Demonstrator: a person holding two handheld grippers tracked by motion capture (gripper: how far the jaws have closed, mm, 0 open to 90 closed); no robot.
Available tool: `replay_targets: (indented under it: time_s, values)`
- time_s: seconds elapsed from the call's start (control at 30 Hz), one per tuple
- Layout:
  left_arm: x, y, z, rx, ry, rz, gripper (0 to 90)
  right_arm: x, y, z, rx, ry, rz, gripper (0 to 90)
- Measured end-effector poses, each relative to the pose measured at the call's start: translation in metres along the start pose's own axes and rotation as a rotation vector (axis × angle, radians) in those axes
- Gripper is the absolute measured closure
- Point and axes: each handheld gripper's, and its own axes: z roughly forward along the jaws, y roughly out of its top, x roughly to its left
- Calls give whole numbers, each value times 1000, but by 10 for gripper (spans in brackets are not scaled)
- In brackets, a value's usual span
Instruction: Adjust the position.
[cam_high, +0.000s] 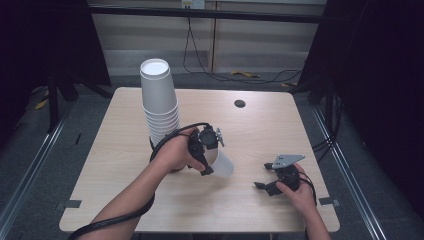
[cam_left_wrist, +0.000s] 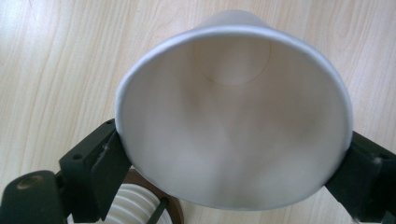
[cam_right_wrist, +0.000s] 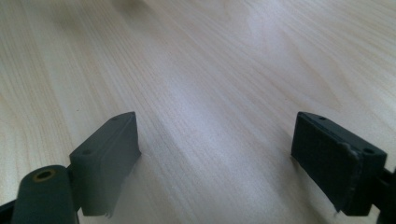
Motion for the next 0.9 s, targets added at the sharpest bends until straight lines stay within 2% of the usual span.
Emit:
replay_targets:
  time_s: [0.33,0.4,0.7,0.9]
  values:
    - [2,0,-1,11,-13,-7,93,0,0,0,0,0,0,147]
    - [2,0,0,12,-12,-20,87,0,0,0,0,0,-1,147]
    - [1,3,1,-30,-48,-14,72,0,0,0,0,0,0,148]
    - [0,5,3,-38,-71,-7,66,0,0,0,0,0,0,148]
